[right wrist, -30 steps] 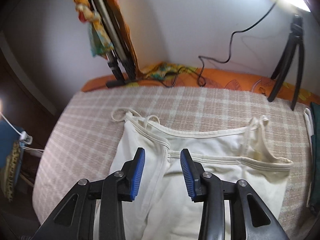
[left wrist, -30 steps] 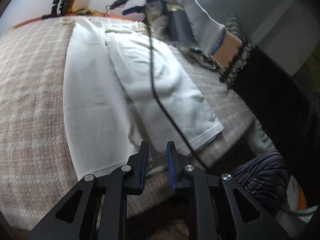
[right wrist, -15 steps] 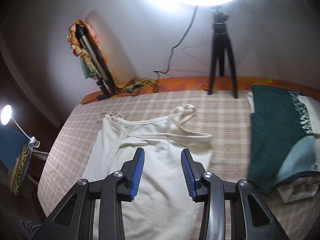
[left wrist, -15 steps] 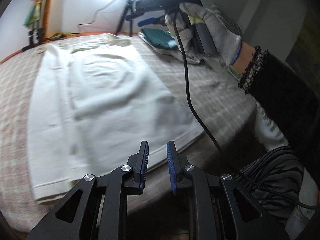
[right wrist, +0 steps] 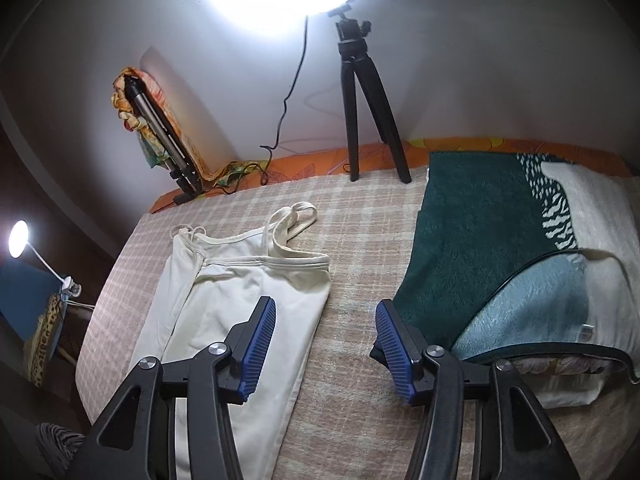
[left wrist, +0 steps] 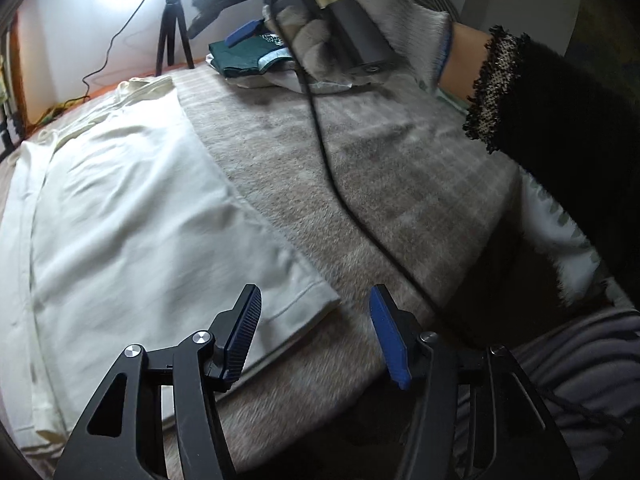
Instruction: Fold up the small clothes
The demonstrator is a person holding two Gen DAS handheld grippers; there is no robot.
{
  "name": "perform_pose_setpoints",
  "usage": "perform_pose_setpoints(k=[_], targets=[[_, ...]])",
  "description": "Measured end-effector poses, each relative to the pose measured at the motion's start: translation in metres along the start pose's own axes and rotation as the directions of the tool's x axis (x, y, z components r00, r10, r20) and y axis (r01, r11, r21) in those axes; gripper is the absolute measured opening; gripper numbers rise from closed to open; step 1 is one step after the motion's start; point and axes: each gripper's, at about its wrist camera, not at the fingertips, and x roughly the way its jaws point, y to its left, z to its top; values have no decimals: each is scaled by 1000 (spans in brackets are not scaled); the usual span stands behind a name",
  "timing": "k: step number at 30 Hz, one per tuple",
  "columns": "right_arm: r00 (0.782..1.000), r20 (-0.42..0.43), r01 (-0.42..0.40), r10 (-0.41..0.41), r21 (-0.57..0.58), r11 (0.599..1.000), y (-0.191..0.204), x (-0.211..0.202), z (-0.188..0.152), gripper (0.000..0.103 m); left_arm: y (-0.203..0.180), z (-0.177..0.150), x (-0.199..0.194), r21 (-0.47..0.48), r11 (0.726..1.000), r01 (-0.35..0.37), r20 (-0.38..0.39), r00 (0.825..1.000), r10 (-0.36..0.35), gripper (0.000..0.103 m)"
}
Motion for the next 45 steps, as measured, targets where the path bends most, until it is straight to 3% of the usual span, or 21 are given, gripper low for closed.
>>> perform_pose_setpoints(k=[4,7,8,9,13,17,21,24,35,45], targets=[[998,-14,-53,53,21,998,-4,25,2,56,3,-1,6,-18,999,-36,1,999,36,51],[996,-33,-81,82,25,996,-1,47,3,56,8,-2,6,-33,999,-18,8,1000,19,26],[995,-38,-87,88,23,996,0,55,4,56,9,-1,6,-36,999,-5,3,1000,5,12],[995,-41,-90,91,22,996,1,60,4,56,13,-1,5,-47,999,13,-1,1000,-13,7],[994,-69,-89,91,24,996,7,88,5,55,30,-4,-4,-130,991,41,23,999,-38,5],[996,-93,-12,12,-3,1000,15,108,2,48,45,-9,-15,-205,976,67,58,997,-56,5],[996,-94,-2,4,26,1000,14,111,5,22,54,-14,-25,-245,966,86,88,994,-66,5],[995,-92,34,-34,2,999,21,107,8,7,59,-18,-30,-260,960,102,110,991,-76,4],[991,-71,105,-113,-110,988,88,84,30,5,90,-46,-59,-333,933,134,167,983,-82,4],[971,-82,197,-224,-253,947,164,113,26,4,109,-65,-87,-361,928,91,199,980,-19,4]])
